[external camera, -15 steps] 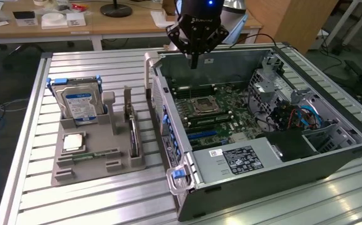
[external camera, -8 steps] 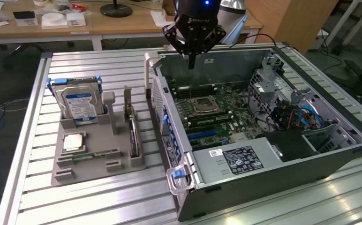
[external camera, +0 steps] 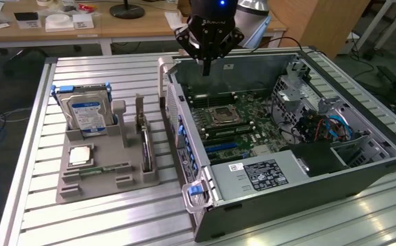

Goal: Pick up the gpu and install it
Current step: 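Reach for the gpu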

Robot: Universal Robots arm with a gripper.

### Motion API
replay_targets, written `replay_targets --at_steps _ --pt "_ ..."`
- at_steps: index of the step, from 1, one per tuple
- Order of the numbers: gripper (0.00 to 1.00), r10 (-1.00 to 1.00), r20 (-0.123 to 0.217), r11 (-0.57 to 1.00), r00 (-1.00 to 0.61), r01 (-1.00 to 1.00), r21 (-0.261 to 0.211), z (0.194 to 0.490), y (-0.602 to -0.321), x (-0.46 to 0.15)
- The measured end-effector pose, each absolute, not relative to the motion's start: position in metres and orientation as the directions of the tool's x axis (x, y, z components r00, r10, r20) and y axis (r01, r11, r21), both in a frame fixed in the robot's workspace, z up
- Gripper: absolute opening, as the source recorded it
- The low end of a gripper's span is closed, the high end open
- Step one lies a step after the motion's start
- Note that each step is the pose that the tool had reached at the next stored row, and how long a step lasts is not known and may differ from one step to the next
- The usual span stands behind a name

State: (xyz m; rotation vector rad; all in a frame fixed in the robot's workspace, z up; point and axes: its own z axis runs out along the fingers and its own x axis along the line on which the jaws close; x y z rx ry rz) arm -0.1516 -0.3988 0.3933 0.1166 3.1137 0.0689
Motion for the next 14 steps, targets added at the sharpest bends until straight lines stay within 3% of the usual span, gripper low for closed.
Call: replay_targets --at_steps 14 --pt "0.11 0.075 -0.023 0.996 -0.997 0.074 0.045 0.393 -0.399 -0.167"
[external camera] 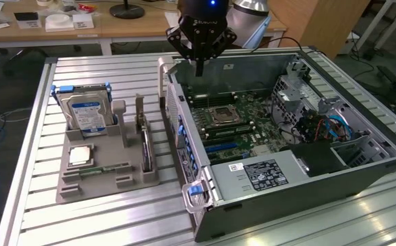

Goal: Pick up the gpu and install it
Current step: 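Reach for the gpu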

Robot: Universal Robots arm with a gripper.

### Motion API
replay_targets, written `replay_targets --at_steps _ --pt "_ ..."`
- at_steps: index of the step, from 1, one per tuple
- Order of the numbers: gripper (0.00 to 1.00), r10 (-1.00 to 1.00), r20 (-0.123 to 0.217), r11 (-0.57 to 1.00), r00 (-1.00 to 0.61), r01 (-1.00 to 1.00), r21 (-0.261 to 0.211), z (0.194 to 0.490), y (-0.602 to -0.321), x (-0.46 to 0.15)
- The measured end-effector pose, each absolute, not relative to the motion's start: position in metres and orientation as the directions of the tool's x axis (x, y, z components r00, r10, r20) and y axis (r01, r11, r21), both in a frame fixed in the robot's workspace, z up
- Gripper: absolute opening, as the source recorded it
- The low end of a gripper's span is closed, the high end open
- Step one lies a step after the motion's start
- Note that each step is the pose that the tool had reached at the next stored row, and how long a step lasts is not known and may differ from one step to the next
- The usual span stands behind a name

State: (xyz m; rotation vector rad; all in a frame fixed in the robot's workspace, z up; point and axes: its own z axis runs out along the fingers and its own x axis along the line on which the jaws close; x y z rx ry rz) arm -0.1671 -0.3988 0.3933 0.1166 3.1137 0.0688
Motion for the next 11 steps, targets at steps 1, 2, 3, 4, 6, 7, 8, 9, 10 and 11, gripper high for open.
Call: replay_targets --at_steps 1,2,3,4,6,7,8,9,10,11 --pt "0.11 0.075 -0.023 0.996 -0.997 0.074 0.045 0.393 -0.399 -0.168" --pt "0.11 0.075 -0.023 0.996 -0.997 0.074 0.045 0.393 -0.399 -0.169" --pt "0.11 0.075 -0.023 0.996 -0.997 0.074 0.045 0.393 -0.399 -0.170" --pt "0.11 0.075 -0.023 0.996 -0.997 0.074 0.045 0.393 -0.399 -0.171" --pt "0.11 0.075 -0.023 0.996 -0.997 0.074 0.045 0.393 -0.399 -0.173" --pt "0.11 0.075 -0.023 0.996 -0.997 0.074 0.045 0.393 -0.399 -0.174" --pt "0.11 0.075 -0.023 0.996 -0.997 0.074 0.045 0.393 -0.399 -0.176" --pt "0.11 0.075 -0.023 0.996 -0.997 0.074 0.045 0.393 -0.399 -0.178" --pt "0.11 0.075 -0.023 0.996 -0.997 0.074 0.045 0.393 -0.399 -0.179" --pt "0.11 0.075 -0.023 0.996 -0.997 0.074 0.045 0.393 -0.399 -0.181"
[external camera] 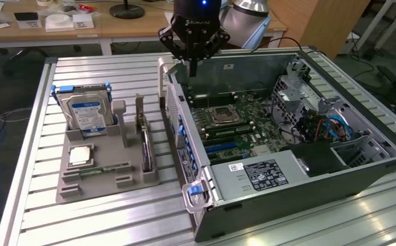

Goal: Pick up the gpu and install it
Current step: 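Reach for the gpu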

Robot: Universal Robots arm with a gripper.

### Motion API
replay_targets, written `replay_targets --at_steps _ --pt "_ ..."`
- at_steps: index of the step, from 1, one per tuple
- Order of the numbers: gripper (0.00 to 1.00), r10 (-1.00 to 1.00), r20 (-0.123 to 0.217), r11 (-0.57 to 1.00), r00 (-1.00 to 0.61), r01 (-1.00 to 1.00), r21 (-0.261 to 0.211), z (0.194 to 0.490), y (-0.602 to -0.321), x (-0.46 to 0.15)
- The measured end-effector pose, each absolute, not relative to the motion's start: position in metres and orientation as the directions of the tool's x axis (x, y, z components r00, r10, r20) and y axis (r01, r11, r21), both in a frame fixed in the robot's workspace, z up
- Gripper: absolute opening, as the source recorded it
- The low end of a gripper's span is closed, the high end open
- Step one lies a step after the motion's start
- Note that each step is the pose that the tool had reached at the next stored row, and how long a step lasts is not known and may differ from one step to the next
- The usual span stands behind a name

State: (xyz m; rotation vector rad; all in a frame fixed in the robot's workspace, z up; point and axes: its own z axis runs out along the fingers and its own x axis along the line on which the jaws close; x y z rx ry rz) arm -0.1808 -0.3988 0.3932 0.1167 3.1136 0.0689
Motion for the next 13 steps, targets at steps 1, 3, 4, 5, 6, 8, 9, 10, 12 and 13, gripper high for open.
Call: replay_targets --at_steps 1,3,4,5,6,8,9,10,12,13 --pt "0.11 0.075 -0.023 0.996 -0.997 0.074 0.045 0.393 -0.399 -0.183" --pt "0.11 0.075 -0.023 0.996 -0.997 0.074 0.045 0.393 -0.399 -0.186" --pt "0.11 0.075 -0.023 0.996 -0.997 0.074 0.045 0.393 -0.399 -0.187" --pt "0.11 0.075 -0.023 0.996 -0.997 0.074 0.045 0.393 -0.399 -0.189" --pt "0.11 0.075 -0.023 0.996 -0.997 0.074 0.045 0.393 -0.399 -0.191" --pt "0.11 0.075 -0.023 0.996 -0.997 0.074 0.045 0.393 -0.399 -0.197" --pt "0.11 0.075 -0.023 0.996 -0.997 0.074 0.045 0.393 -0.399 -0.200" --pt "0.11 0.075 -0.023 0.996 -0.997 0.074 0.045 0.393 -0.399 -0.203" --pt "0.11 0.075 -0.023 0.996 -0.997 0.074 0.045 0.393 -0.399 -0.208" --pt "0.11 0.075 -0.023 0.996 -0.997 0.074 0.045 0.393 -0.399 -0.211"
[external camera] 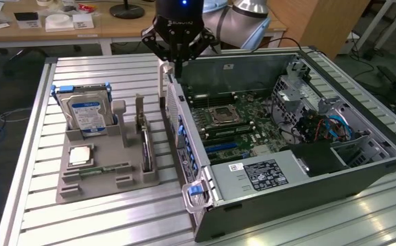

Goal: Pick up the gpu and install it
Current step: 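Reach for the gpu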

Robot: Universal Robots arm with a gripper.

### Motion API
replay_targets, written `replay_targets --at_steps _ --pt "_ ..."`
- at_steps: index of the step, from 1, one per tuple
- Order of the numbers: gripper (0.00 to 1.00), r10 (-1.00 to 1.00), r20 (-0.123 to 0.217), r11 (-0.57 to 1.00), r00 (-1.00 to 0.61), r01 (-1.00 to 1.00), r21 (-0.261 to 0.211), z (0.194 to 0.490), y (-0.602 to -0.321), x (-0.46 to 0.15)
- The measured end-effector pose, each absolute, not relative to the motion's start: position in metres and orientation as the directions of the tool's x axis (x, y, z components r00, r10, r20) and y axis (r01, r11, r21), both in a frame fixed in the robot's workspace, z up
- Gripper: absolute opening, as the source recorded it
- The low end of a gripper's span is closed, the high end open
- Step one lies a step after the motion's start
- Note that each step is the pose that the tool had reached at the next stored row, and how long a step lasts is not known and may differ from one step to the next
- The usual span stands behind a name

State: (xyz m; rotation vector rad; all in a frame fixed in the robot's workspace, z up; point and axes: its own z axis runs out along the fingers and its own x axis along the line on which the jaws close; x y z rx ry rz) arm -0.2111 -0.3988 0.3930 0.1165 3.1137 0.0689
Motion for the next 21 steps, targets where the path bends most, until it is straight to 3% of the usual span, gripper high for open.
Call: replay_targets --at_steps 21 --pt "0.11 0.075 -0.023 0.996 -0.997 0.074 0.045 0.392 -0.399 -0.264"
